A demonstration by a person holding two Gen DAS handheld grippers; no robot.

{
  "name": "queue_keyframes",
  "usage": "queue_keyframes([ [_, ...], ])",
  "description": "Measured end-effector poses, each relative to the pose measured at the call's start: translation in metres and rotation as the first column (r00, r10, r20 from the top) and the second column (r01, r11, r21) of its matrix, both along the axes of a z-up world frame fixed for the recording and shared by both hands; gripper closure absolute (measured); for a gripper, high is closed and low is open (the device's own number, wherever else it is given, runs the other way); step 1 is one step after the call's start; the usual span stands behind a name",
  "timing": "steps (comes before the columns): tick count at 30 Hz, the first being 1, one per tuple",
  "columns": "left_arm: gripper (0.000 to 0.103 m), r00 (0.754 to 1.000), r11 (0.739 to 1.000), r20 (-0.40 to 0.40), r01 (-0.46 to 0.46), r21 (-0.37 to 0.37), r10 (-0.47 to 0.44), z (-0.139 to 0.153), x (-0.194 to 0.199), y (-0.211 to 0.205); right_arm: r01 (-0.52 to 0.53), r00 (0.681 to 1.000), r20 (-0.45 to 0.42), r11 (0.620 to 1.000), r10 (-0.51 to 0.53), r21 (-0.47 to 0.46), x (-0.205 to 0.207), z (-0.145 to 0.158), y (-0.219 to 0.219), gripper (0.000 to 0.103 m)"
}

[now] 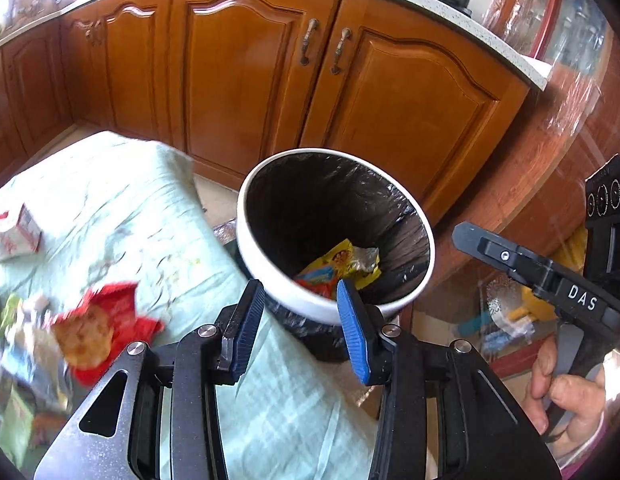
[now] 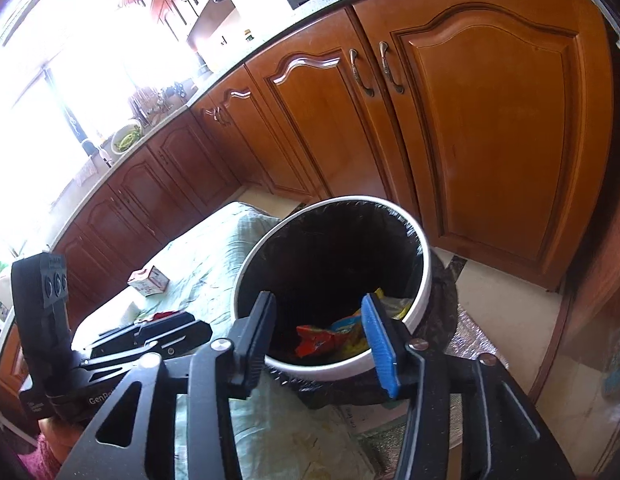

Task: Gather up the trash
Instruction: 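Carry both wrappers over the black bin and open both tools to drop them, then move both open tools back over the table toward the remaining trash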

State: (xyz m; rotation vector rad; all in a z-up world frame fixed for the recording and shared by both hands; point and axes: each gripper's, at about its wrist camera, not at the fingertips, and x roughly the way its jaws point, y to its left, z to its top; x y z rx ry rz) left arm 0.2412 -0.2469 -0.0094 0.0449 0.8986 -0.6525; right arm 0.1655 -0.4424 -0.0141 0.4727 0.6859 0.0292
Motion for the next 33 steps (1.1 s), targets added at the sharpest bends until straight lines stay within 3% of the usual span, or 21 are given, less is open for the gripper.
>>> queue_keyframes([
  [5, 0.064, 0.998, 0.997, -0.003, -0.068, -0.021, 0.068, -0.005, -0.026, 0.043, -0.042, 0.999, 0.018, 0.998, 0.041, 0.045, -0.010, -0.006, 0.027, 0.025],
  [12, 0.064, 0.984, 0.985, 0.050, -0.173, -0.005, 0.173, -0.005, -0.060, 0.103, -0.133, 0.991, 0.000, 0.989, 0.133, 0.066, -0.014, -0.017, 0.078, 0.025],
  [21, 0.062, 0.952, 0.953, 0.047, -0.303, -0.012, 0.303, -0.012, -0.077, 0.176, -0.230, 0.972, -0.029, 0.971, 0.232, 0.069, -0.014, -0.028, 0.136, 0.025],
  [28, 0.062, 0.928, 0.929, 0.041, -0.369, -0.020, 0.370, -0.015, -0.083, 0.211, -0.282, 0.958, -0.040, 0.958, 0.284, 0.057, -0.012, -0.031, 0.169, 0.025],
  [33, 0.062, 0.926, 0.927, 0.054, -0.374, -0.013, 0.374, -0.014, -0.081, 0.224, -0.305, 0.951, -0.044, 0.952, 0.306, 0.040, -0.002, -0.032, 0.183, 0.025],
])
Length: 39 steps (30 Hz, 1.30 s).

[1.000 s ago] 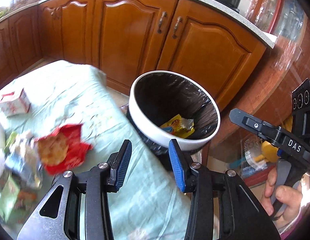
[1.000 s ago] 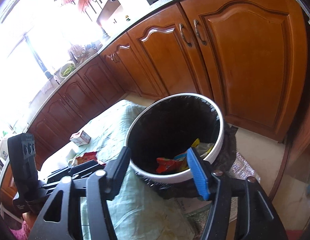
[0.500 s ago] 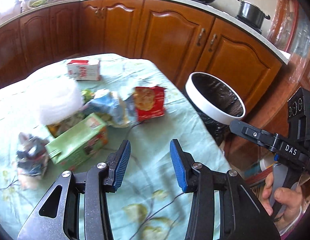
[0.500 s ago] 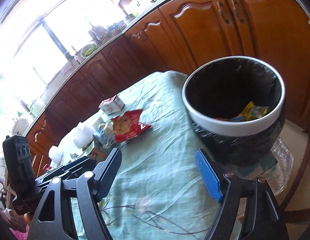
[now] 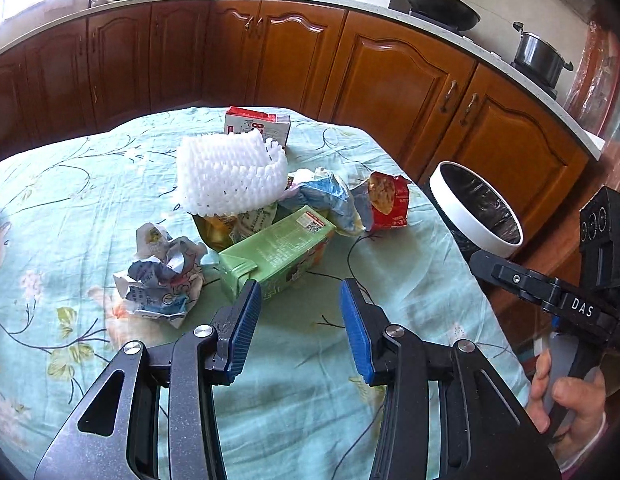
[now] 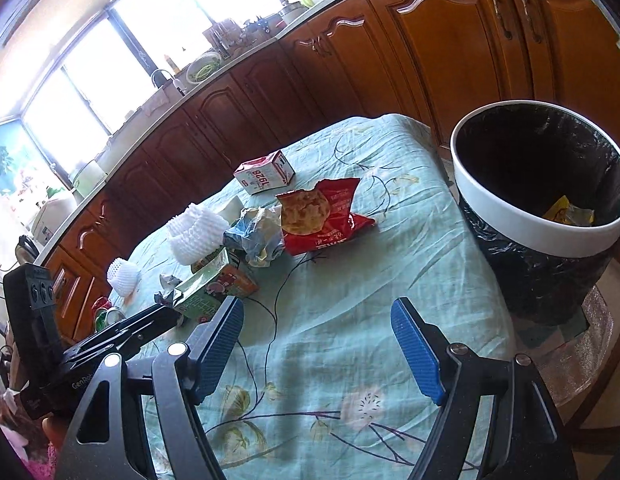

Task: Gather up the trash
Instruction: 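Move both open tools back over the table toward the remaining trash, then grasp the green juice carton with the left tool while the right tool grasps the red chip bag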

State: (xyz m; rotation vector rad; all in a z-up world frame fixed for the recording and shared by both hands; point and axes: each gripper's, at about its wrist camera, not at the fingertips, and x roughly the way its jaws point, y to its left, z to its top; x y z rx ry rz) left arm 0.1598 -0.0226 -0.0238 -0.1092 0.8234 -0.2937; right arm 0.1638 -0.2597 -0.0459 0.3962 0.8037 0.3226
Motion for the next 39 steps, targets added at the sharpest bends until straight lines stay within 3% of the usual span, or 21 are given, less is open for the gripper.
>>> queue_keyframes([
  [8, 0.053, 0.995, 0.988, 0.024, 0.088, 0.129, -0.092, -0.001, 0.023, -0.002, -0.017, 1.000, -0.011, 0.999, 0.016, -0.032, 0.038, -0.003, 0.008, 0.025],
  [14, 0.039, 0.990, 0.969, 0.005, 0.140, 0.201, -0.144, -0.010, 0.040, -0.003, -0.014, 1.000, -0.016, 0.999, 0.013, -0.050, 0.071, -0.008, 0.013, 0.025],
  [20, 0.038, 0.987, 0.947, 0.011, 0.152, 0.283, -0.162, -0.013, 0.045, -0.008, 0.006, 0.999, -0.031, 0.999, -0.007, -0.049, 0.102, -0.016, 0.013, 0.028],
  [21, 0.038, 0.988, 0.948, 0.012, 0.146, 0.284, -0.156, -0.012, 0.046, -0.007, 0.005, 0.999, -0.035, 0.999, -0.006, -0.046, 0.104, -0.017, 0.014, 0.030],
  [24, 0.038, 0.984, 0.951, 0.004, 0.169, 0.258, -0.176, -0.008, 0.048, -0.003, -0.016, 0.999, -0.041, 0.998, 0.014, -0.055, 0.108, -0.021, 0.019, 0.050],
  [26, 0.038, 0.980, 0.943, -0.024, 0.195, 0.269, -0.196, -0.012, 0.051, -0.006, -0.027, 0.998, -0.051, 0.997, 0.023, -0.067, 0.108, -0.024, 0.022, 0.084],
  [27, 0.038, 0.979, 0.939, -0.034, 0.205, 0.275, -0.203, -0.014, 0.051, -0.008, -0.034, 0.998, -0.054, 0.997, 0.030, -0.065, 0.107, -0.025, 0.023, 0.090],
  [30, 0.041, 0.972, 0.926, -0.069, 0.236, 0.293, -0.226, -0.024, 0.049, -0.019, -0.045, 0.999, -0.032, 0.996, 0.043, -0.075, 0.097, -0.024, 0.024, 0.095],
  [32, 0.062, 0.968, 0.921, -0.085, 0.252, 0.298, -0.238, -0.031, 0.047, -0.026, -0.052, 0.998, -0.026, 0.996, 0.050, -0.070, 0.090, -0.022, 0.021, 0.097],
  [33, 0.065, 0.966, 0.919, -0.090, 0.258, 0.298, -0.242, -0.033, 0.045, -0.028, -0.052, 0.998, -0.024, 0.996, 0.050, -0.067, 0.087, -0.021, 0.020, 0.098],
  [39, 0.070, 0.969, 0.936, -0.058, 0.245, 0.251, -0.239, -0.026, 0.027, -0.039, -0.023, 1.000, 0.007, 0.998, 0.023, -0.051, 0.063, -0.010, 0.002, 0.099],
])
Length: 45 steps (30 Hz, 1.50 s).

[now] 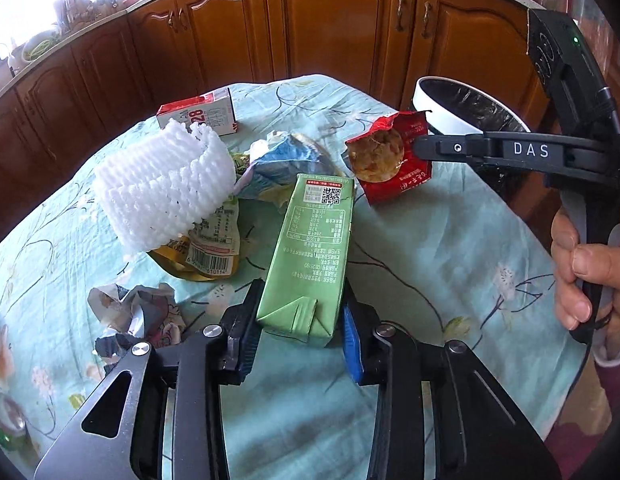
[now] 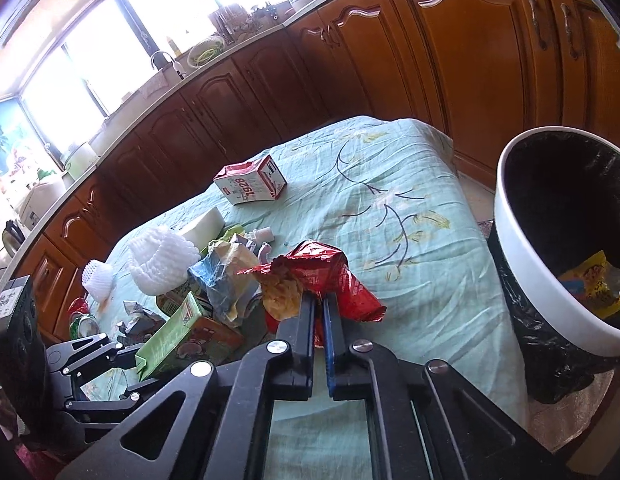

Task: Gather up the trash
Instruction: 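Grasp the green juice carton with the left tool while the right tool grasps the red chip bag, then carry the carton and chip bag over the black bin and open both tools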

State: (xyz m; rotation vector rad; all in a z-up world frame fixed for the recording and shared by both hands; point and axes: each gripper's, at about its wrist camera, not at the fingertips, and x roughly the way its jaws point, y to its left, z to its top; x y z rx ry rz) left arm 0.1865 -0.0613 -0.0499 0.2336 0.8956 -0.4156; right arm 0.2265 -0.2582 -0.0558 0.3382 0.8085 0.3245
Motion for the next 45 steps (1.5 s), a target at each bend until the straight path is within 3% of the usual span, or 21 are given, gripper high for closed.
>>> queue_keyframes([
  [6, 0.072, 1.000, 0.996, 0.009, -0.009, -0.090, 0.010, 0.013, -0.014, -0.016, 0.038, 0.999, 0.031, 0.999, -0.038, 0.018, -0.029, 0.013, -0.025, 0.100],
  [17, 0.072, 1.000, 0.987, 0.007, 0.010, -0.158, -0.009, 0.023, -0.008, -0.065, 0.170, 0.984, 0.050, 0.985, -0.171, 0.026, -0.067, 0.023, -0.092, 0.100],
  [27, 0.072, 0.998, 0.986, 0.022, 0.064, -0.152, -0.061, 0.033, -0.004, -0.116, 0.246, 0.967, 0.065, 0.969, -0.247, 0.024, -0.083, 0.029, -0.132, 0.100],
  [45, 0.072, 0.991, 0.977, 0.021, 0.134, -0.163, -0.133, 0.046, 0.031, -0.177, 0.314, 0.946, 0.077, 0.949, -0.314, 0.019, -0.066, 0.035, -0.173, 0.100],
])
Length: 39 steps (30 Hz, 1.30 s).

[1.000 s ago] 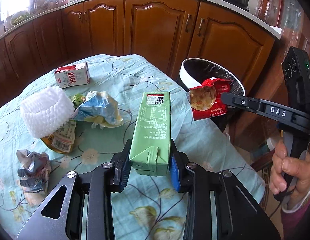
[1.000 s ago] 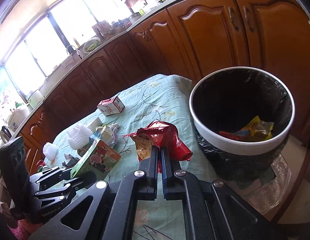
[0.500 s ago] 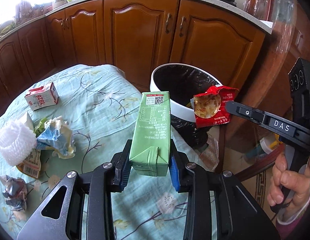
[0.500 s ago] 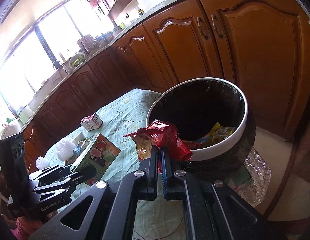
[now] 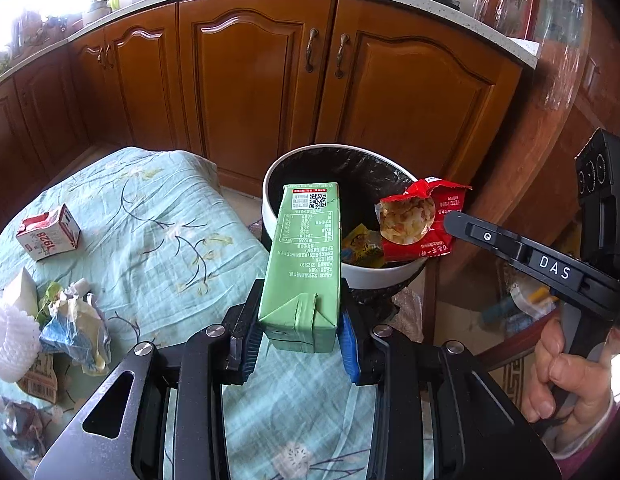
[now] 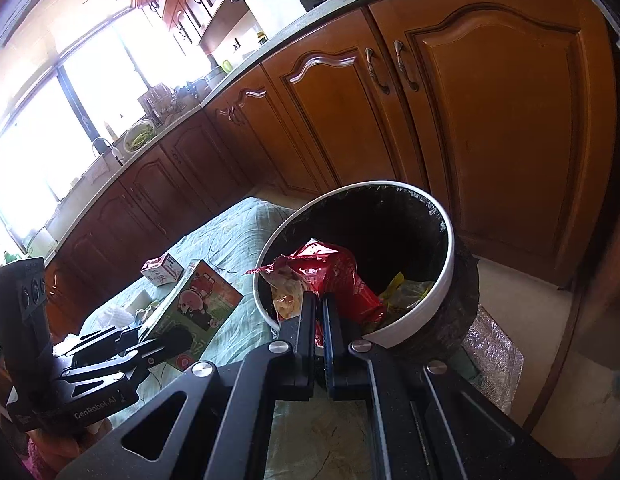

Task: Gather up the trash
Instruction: 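Carry the carton and chip bag over the black bin and open both tools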

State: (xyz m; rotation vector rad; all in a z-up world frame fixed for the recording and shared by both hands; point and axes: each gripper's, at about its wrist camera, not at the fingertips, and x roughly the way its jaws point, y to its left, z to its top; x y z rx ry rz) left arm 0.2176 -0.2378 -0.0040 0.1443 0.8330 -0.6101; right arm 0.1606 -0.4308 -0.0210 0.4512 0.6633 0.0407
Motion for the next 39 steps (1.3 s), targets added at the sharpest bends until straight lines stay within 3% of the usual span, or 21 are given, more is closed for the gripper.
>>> queue_keyframes([
  [12, 0.072, 0.999, 0.998, 0.011, 0.038, 0.053, -0.039, 0.010, 0.031, -0.049, 0.023, 0.997, -0.076, 0.999, -0.027, -0.043, 0.033, -0.006, -0.021, 0.100],
  [23, 0.072, 0.998, 0.993, -0.011, 0.064, 0.100, -0.063, -0.001, 0.056, -0.082, 0.014, 0.990, -0.136, 0.996, -0.026, -0.088, 0.064, -0.014, -0.037, 0.098],
  [27, 0.071, 0.998, 0.990, -0.024, 0.063, 0.124, -0.060, -0.005, 0.064, -0.090, 0.013, 0.988, -0.150, 0.998, -0.022, -0.060, 0.069, -0.018, -0.043, 0.093],
  [30, 0.064, 0.998, 0.992, -0.036, 0.062, 0.111, -0.058, -0.005, 0.066, -0.091, 0.026, 0.989, -0.141, 0.998, -0.033, -0.052, 0.068, -0.017, -0.046, 0.076],
  [34, 0.060, 0.999, 0.995, -0.021, 0.045, 0.089, -0.043, -0.002, 0.061, -0.081, 0.036, 0.992, -0.117, 0.999, -0.039, -0.027, 0.059, -0.014, -0.047, 0.069],
  [39, 0.056, 1.000, 1.000, -0.018, -0.002, 0.028, 0.002, -0.001, 0.047, -0.053, 0.047, 0.996, -0.076, 0.999, -0.046, 0.008, 0.041, -0.012, -0.040, 0.050],
])
